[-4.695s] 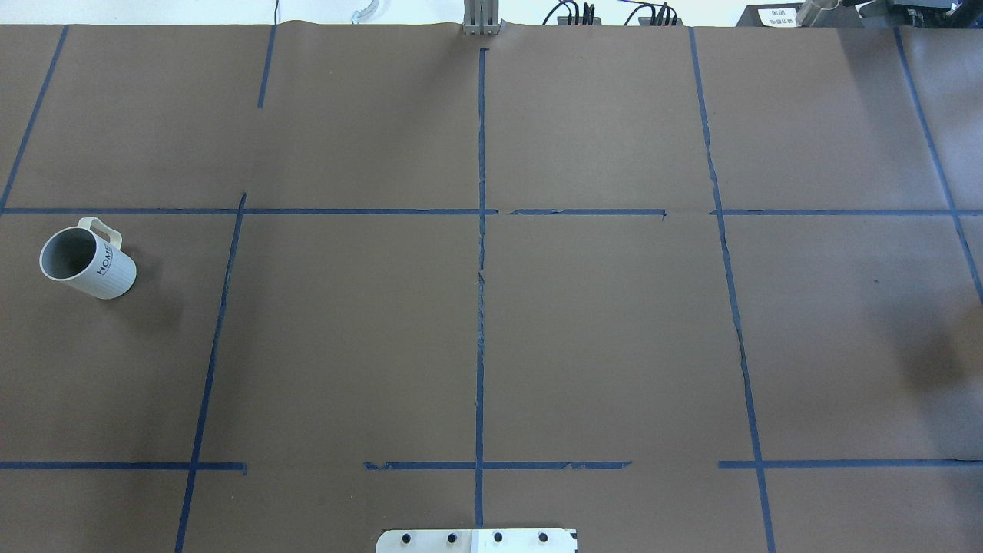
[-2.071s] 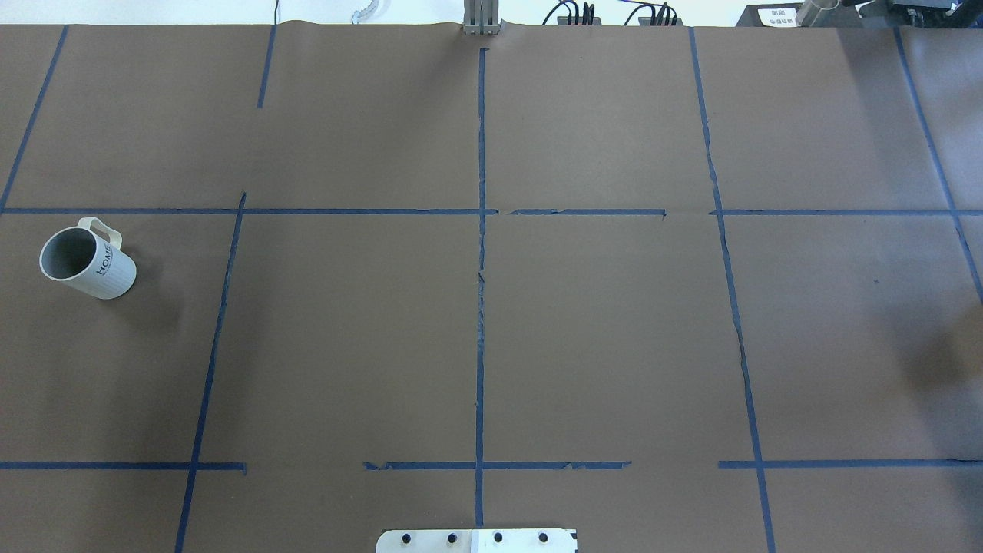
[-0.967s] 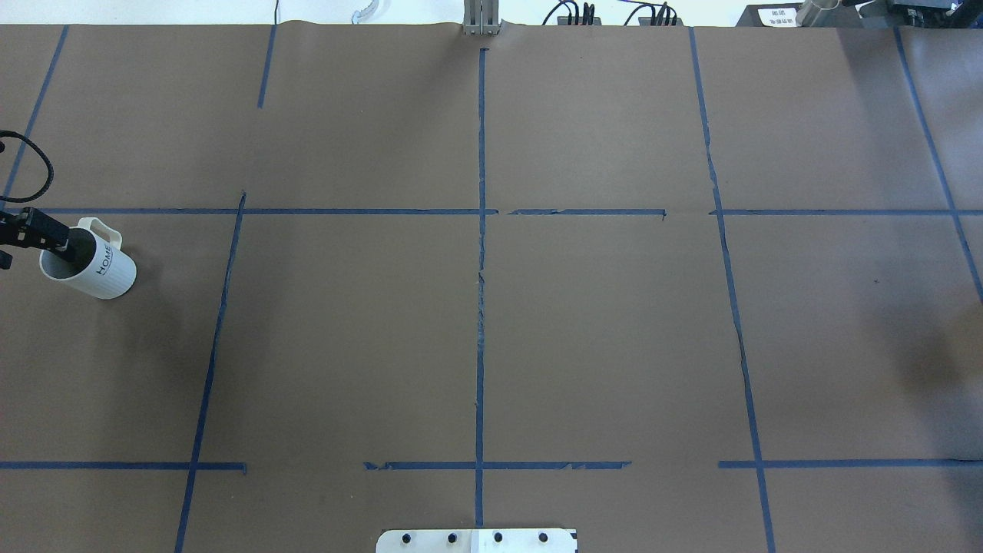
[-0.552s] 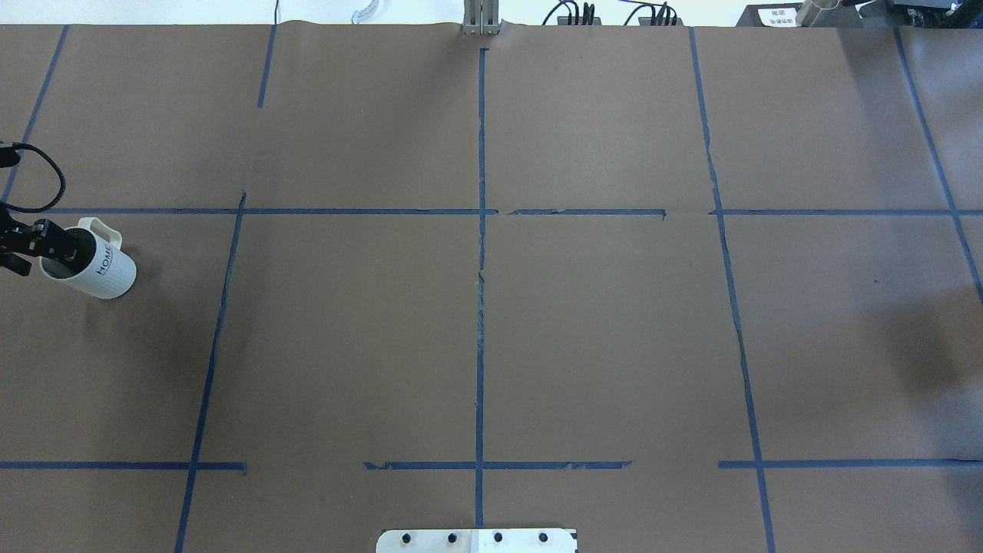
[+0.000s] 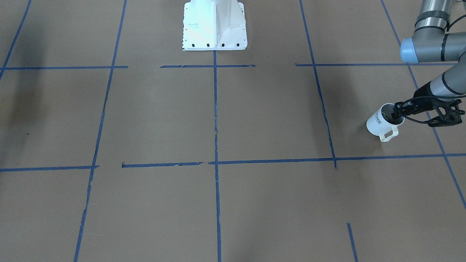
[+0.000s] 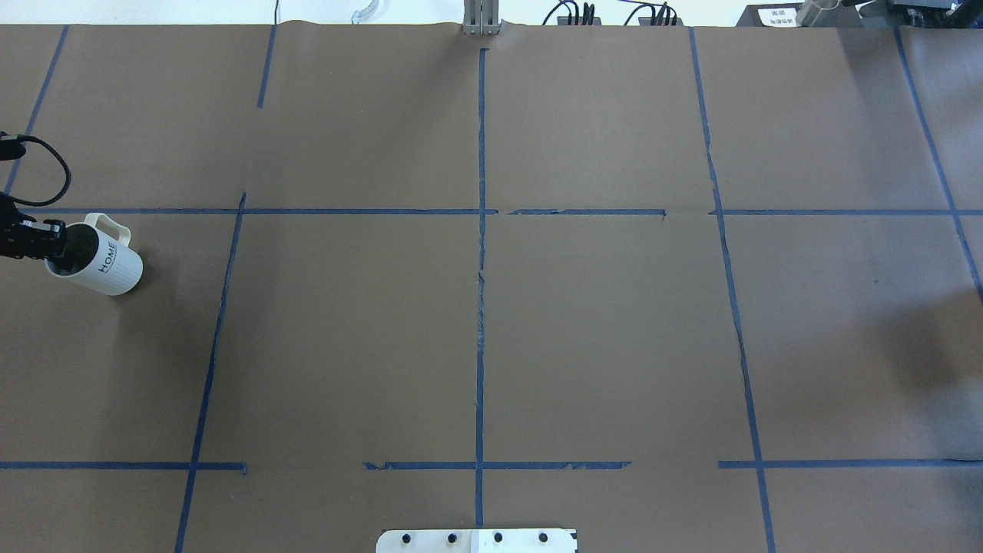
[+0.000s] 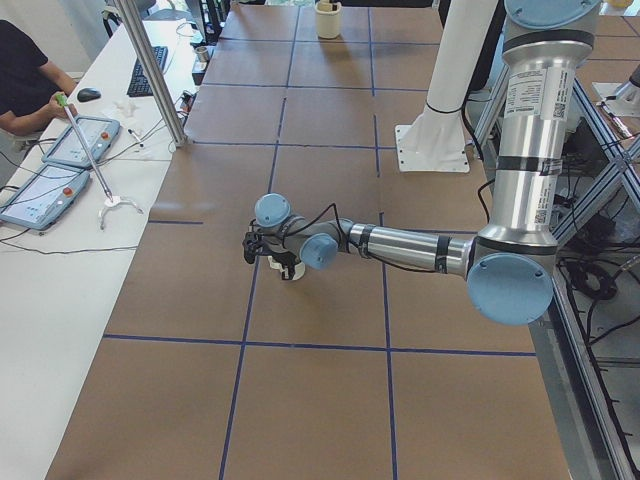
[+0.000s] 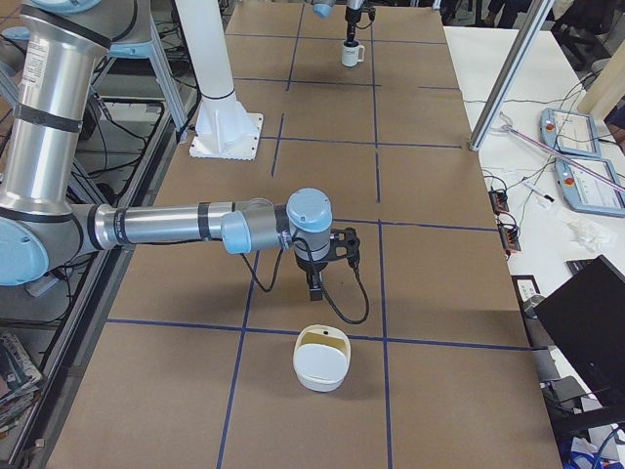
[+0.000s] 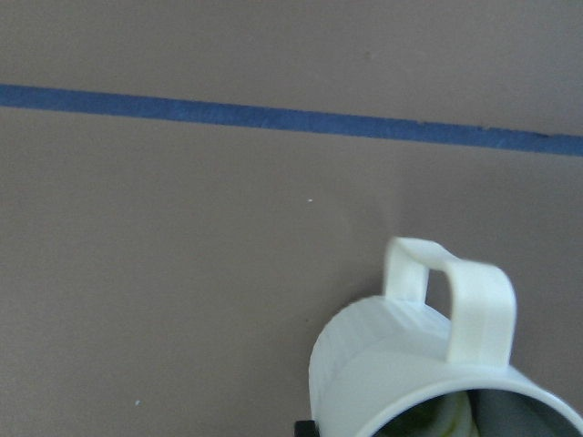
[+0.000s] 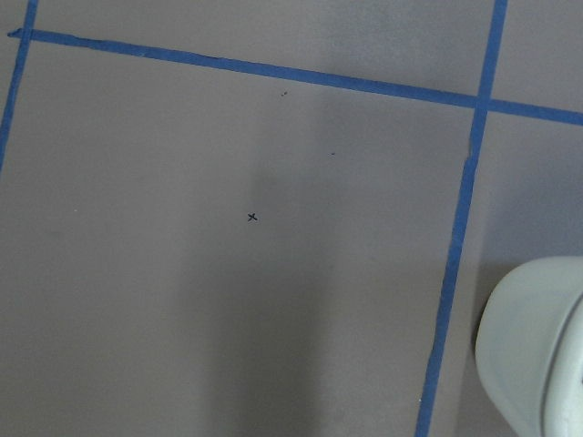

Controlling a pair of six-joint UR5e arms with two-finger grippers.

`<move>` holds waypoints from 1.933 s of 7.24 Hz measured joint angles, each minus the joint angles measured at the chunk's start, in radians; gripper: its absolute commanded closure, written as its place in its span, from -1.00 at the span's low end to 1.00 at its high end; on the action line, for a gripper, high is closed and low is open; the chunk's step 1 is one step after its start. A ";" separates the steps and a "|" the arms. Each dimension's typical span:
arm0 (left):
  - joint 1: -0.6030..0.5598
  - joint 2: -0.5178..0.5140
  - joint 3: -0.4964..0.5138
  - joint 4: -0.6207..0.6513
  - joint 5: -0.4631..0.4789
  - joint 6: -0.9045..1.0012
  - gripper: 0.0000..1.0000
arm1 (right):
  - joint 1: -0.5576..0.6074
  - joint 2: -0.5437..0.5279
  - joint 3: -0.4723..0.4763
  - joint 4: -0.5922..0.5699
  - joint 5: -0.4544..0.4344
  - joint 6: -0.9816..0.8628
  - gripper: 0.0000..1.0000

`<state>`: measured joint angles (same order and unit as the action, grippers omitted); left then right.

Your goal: Left arm hands cup to right arm to dump lemon

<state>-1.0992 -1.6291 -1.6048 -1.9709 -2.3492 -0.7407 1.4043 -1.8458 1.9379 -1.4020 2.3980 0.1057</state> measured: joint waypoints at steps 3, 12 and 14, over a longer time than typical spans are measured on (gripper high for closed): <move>-0.002 -0.127 -0.073 0.006 0.004 -0.191 1.00 | -0.172 0.052 -0.002 0.299 -0.023 0.300 -1.00; 0.268 -0.861 0.064 0.530 0.207 -0.750 1.00 | -0.734 0.419 0.056 0.620 -0.770 0.674 -1.00; 0.271 -0.948 0.135 0.538 0.204 -0.820 1.00 | -0.921 0.508 0.043 0.616 -1.027 0.682 -0.99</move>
<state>-0.8278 -2.5769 -1.4696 -1.4331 -2.1452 -1.5609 0.4835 -1.3379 1.9811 -0.7858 1.3710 0.7882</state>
